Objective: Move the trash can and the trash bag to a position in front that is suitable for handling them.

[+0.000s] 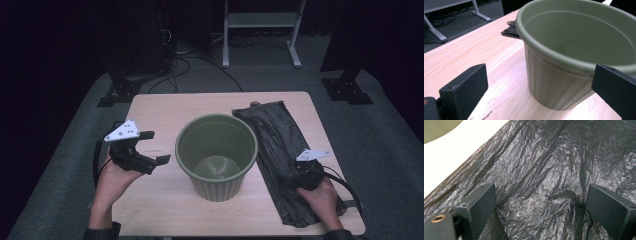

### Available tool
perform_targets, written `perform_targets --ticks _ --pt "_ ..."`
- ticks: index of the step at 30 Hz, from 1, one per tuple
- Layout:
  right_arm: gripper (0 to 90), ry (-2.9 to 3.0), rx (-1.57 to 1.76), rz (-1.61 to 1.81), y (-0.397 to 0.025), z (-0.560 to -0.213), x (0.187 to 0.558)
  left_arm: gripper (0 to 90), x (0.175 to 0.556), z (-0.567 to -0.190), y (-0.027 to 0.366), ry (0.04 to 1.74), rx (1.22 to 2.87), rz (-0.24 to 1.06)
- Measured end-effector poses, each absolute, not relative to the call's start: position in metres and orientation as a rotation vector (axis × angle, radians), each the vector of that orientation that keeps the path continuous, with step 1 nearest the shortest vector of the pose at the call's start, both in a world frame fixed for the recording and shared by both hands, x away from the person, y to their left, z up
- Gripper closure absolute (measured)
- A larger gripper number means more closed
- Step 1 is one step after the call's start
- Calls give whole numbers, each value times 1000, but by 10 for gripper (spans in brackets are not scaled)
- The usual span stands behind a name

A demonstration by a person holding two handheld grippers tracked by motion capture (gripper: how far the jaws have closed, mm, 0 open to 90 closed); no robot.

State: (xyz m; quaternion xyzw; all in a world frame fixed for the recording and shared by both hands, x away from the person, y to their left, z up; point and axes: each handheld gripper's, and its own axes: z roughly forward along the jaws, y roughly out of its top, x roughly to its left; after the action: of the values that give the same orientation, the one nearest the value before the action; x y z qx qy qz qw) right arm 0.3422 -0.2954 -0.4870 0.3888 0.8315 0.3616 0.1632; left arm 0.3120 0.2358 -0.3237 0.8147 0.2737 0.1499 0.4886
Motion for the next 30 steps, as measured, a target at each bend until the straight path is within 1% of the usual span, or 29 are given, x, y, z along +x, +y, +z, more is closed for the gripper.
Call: perform_targets --ticks 6,12,16,26,30 --pt "79 2377 1104 1032 -296 -487 342 0 302 -346 233 686 1990 383" --pt "81 2375 1105 1031 -296 -487 342 0 298 -375 227 713 2022 355" --pt "82 2374 1106 1031 -296 -487 342 0 295 -394 225 719 2035 358" --pt "81 2374 1105 1031 -296 -487 342 0 302 -431 228 791 2064 364" --pt "81 2374 1106 1031 -296 -487 342 0 305 -443 232 811 2074 389"
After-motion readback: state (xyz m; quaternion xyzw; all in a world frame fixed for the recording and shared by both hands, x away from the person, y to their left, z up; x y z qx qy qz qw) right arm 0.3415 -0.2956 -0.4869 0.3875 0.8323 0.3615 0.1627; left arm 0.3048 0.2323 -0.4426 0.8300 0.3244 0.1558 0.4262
